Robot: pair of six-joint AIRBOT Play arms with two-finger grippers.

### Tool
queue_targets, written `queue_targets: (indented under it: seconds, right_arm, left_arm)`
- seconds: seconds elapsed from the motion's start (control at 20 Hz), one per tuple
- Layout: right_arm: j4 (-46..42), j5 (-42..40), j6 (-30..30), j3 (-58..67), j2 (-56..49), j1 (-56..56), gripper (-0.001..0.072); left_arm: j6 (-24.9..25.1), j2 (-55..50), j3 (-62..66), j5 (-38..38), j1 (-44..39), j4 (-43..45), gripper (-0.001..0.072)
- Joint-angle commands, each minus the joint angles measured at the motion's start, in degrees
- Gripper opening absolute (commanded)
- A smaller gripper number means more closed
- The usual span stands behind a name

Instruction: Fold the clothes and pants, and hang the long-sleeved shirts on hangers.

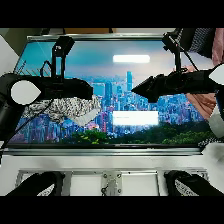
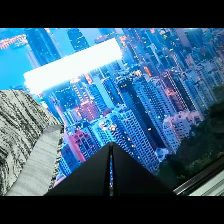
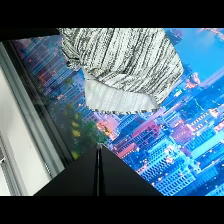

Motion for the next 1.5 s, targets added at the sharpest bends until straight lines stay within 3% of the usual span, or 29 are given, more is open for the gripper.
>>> queue_targets:
  seconds: [0.0,0.4,0.45,0.5,0.6,0.7,0.85,1.0,1.15,1.4,1.45]
  right_arm:
    - [0.02,0.02,0.02,-0.02,-0.04,0.04,0.0016]
    - [0.02,0.02,0.02,-0.02,-0.04,0.04,0.0016]
    - [0.07,0.00,0.02,-0.02,-0.04,0.04,0.0016]
    - [0.20,-0.02,0.02,-0.02,-0.04,0.04,0.0016]
    - [0.20,0.00,0.02,-0.02,-0.04,0.04,0.0016]
    - [0.31,0.02,0.02,-0.02,-0.07,0.04,0.0016]
    - [0.39,0.00,0.02,-0.02,-0.07,0.04,0.0016]
    - [0.39,0.02,0.02,-0.02,-0.07,0.04,0.0016]
    - [0.39,0.00,0.02,-0.02,-0.07,0.04,0.0016]
    - [0.37,0.02,0.02,-0.02,-0.07,0.04,0.0016]
    - [0.39,0.00,0.02,-0.02,-0.07,0.04,0.0016]
  left_arm:
    - [0.02,-0.02,-0.02,0.00,0.07,0.00,0.0011]
    - [0.26,-0.02,-0.02,1.14,-0.17,0.55,0.0012]
    - [2.49,0.00,0.04,1.31,-0.11,2.71,0.0252]
    - [1.60,0.00,0.04,1.01,0.61,7.23,0.0707]
    - [-5.68,-0.83,0.00,-0.96,5.35,18.64,0.0713]
    - [-8.72,-3.69,-0.02,-3.04,13.92,20.79,0.0713]
    - [-8.94,-12.02,-0.02,-3.78,27.30,11.89,0.0713]
    - [-8.87,-21.86,-0.02,-3.61,35.30,4.02,0.0713]
    - [-8.46,-28.92,-0.02,-4.28,36.57,1.53,0.0713]
    - [-8.04,-33.40,-0.02,-5.07,31.93,2.08,0.0712]
    - [-8.04,-33.24,0.00,-4.96,30.88,2.05,0.0607]
